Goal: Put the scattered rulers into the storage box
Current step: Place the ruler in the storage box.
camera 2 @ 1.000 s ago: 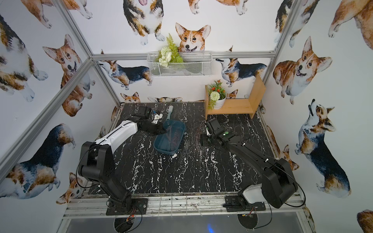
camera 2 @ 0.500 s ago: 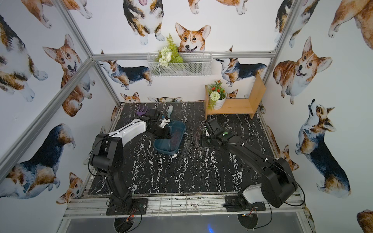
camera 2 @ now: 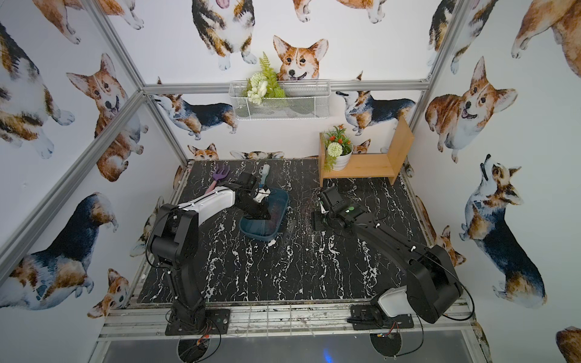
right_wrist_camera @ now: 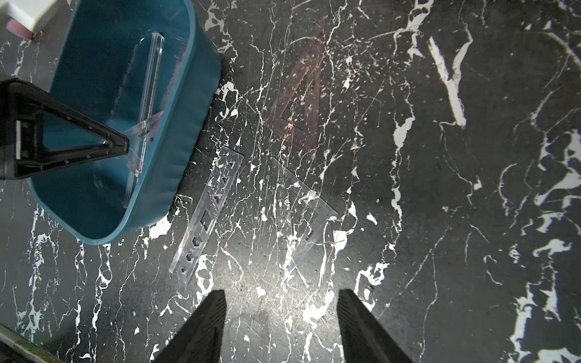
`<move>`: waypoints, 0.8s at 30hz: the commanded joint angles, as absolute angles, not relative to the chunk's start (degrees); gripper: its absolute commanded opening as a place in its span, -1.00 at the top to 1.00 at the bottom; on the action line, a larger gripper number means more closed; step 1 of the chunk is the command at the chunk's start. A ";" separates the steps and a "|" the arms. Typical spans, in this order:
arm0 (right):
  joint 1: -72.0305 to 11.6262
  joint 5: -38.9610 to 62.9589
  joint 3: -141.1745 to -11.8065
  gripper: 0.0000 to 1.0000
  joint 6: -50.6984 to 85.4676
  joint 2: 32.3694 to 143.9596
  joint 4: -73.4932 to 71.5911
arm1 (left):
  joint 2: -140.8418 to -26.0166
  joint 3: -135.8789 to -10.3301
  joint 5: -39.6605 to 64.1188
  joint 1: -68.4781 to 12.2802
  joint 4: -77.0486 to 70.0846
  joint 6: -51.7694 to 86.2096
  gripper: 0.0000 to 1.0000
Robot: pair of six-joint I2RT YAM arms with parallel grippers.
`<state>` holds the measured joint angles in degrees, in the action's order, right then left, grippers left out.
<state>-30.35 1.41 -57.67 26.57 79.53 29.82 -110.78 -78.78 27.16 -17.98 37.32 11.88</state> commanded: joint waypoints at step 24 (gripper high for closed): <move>-30.32 -2.47 -62.41 -0.14 23.49 86.10 30.71 | -96.71 -85.52 16.26 -17.49 42.58 14.77 0.23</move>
